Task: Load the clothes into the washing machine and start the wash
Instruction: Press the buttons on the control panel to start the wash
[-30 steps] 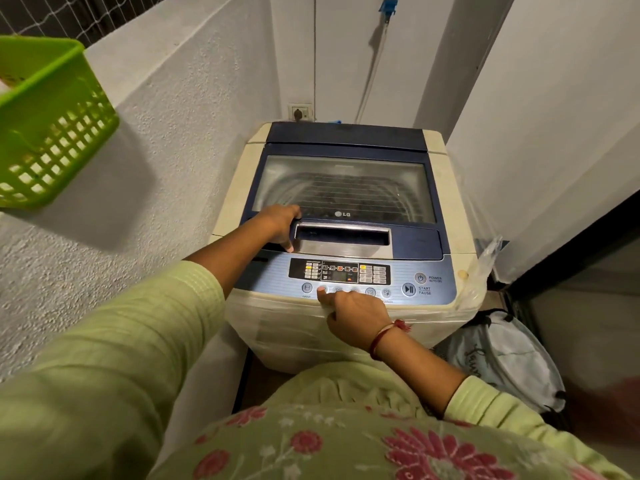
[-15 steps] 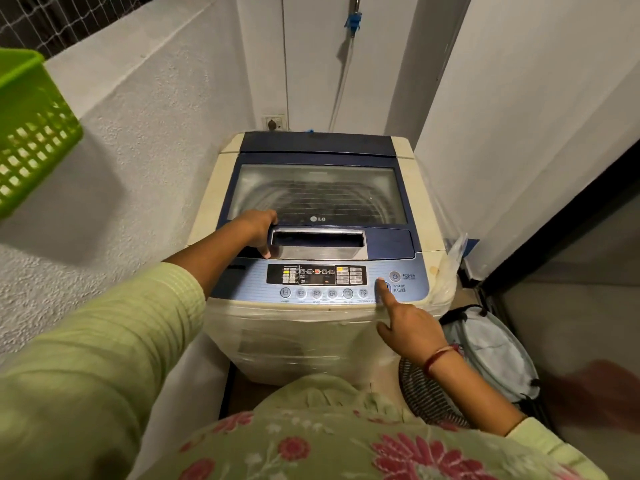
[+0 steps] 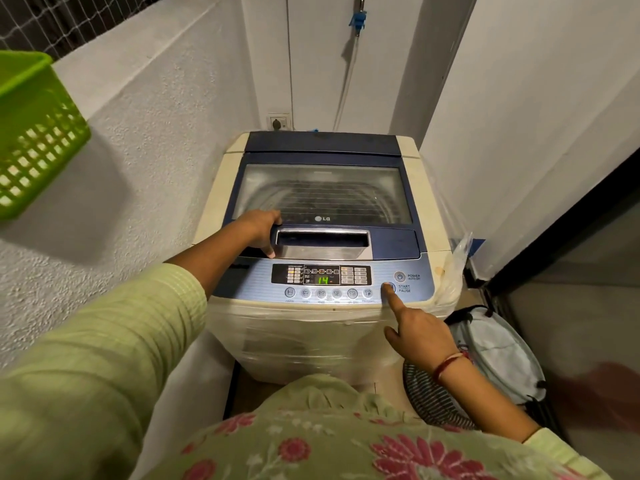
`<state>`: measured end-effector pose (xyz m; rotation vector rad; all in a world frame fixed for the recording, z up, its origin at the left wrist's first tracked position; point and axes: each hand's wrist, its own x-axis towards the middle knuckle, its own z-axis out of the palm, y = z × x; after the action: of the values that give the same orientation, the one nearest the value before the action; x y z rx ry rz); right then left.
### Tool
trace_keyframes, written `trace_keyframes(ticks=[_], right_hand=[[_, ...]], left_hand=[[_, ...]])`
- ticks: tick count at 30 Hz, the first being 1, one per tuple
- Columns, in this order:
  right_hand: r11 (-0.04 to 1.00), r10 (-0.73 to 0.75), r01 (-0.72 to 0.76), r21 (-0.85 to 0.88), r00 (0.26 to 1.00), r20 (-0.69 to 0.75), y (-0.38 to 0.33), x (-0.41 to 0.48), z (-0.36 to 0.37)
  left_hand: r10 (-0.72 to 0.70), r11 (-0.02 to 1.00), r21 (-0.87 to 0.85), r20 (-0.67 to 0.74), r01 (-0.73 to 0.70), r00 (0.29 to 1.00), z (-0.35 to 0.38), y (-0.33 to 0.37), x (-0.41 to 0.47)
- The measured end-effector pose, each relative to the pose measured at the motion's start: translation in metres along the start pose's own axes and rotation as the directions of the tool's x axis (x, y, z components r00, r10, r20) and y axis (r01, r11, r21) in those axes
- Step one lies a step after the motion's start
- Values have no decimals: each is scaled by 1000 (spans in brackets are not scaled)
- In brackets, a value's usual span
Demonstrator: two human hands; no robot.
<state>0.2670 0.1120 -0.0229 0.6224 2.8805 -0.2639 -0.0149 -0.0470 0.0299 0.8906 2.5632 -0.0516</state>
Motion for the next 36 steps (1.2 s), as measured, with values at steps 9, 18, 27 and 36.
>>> trace_keyframes(ticks=[9,18,27,36], right_hand=[[998,57,-58,30,998,35,7,-3,2],[997,49,-46,-60,998,48,1,5,2],[990,19,-18,-137,1000,10,-3,18,-1],[1000,0,0,-7,999,-35,-8,45,-22]], left_hand=[[17,1000,-18,-22,-17,1000,3,-3,0],[23,1000,-17,-23,-23,999,5,-5,1],[33,997,-71,-36,-36,999,9,-9,1],[15,999,-50,-28,-17,999,7,-6,2]])
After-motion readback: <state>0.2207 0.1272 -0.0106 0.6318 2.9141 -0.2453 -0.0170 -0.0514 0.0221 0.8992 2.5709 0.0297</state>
